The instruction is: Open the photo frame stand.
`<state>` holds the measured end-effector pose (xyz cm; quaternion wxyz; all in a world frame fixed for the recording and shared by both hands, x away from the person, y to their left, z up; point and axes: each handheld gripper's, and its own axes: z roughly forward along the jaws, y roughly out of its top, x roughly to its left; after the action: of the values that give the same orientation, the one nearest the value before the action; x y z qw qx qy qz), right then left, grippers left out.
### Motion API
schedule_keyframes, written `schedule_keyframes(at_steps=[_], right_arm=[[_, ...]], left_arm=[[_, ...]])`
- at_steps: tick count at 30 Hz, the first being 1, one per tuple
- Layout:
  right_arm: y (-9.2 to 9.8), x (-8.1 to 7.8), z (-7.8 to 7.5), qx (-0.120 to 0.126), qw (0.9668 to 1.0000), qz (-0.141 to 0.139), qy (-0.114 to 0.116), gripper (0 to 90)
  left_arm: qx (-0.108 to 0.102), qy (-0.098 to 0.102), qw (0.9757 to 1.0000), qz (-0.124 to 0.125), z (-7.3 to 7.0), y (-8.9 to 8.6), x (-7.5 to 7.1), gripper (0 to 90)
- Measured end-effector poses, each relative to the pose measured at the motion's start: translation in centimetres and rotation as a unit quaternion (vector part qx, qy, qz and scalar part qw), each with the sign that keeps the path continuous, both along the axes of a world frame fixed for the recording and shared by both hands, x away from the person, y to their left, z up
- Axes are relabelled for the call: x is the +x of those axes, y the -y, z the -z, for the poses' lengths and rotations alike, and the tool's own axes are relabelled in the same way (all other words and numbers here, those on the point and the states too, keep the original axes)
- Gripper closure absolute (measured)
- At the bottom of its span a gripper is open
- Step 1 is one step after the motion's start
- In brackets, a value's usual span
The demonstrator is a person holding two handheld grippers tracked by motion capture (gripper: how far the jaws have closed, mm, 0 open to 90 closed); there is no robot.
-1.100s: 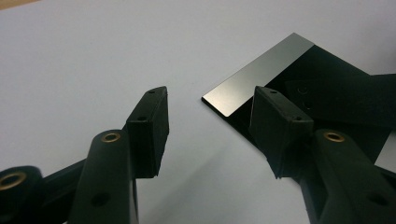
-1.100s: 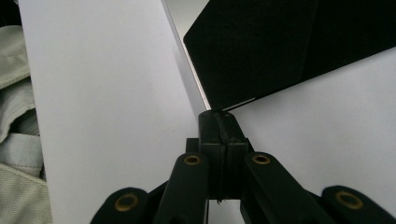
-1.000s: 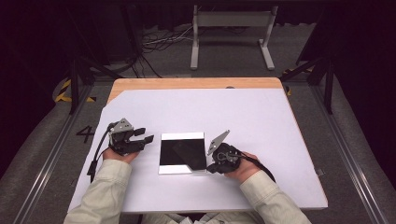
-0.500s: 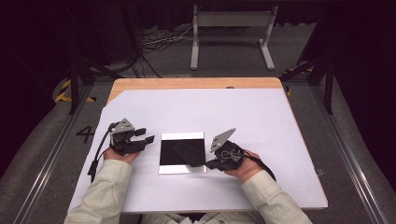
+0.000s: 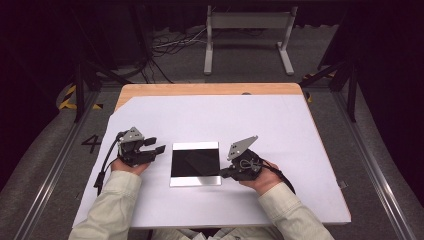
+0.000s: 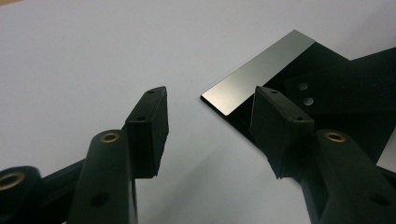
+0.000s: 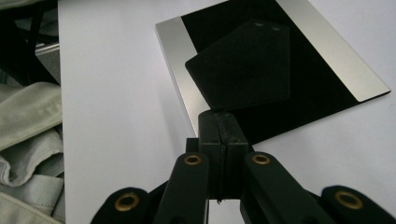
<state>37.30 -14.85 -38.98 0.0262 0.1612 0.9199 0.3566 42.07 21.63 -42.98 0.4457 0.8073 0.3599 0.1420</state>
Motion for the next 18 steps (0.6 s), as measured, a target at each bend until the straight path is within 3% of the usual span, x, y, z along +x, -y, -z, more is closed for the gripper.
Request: schedule_keyframes(at_steps=[3, 18], right_arm=[[0.02, -0.11, -0.11, 0.015, 0.9998, 0.001, 0.014, 89.6], [0.03, -0.23, -0.09, 0.065, 0.9972, 0.024, 0.03, 89.5]], left_arm=[[0.0, -0.001, 1.0, -0.001, 0.01, 0.01, 0.0, 46.8], [-0.001, -0.002, 1.0, -0.001, 0.09, 0.1, 0.01, 46.5]])
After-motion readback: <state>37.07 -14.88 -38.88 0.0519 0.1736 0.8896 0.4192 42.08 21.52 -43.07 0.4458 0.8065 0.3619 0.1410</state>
